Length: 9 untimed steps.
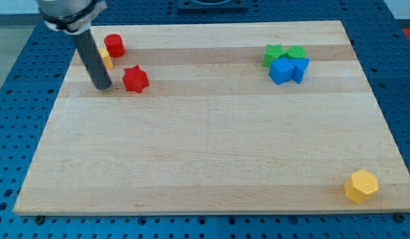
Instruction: Push the red star into the red circle and yellow heart
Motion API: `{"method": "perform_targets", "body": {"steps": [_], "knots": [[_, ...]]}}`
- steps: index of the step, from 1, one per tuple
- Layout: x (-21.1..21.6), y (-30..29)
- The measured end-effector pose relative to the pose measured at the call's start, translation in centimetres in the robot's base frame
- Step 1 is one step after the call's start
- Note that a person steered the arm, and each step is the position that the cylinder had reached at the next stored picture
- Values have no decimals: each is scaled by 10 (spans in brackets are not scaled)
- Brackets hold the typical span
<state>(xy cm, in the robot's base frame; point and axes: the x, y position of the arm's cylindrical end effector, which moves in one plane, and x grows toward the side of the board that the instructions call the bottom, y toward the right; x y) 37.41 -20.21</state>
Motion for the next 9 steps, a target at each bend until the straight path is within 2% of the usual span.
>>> {"method": "perform_targets", "body": {"steps": [1,2,3,4,5,6,7,8,9], "knots": [[7,-12],[32,20],[8,41],[-47,36],[-40,34],[-10,39],[-21,99],[-59,96],[-78,19]]}}
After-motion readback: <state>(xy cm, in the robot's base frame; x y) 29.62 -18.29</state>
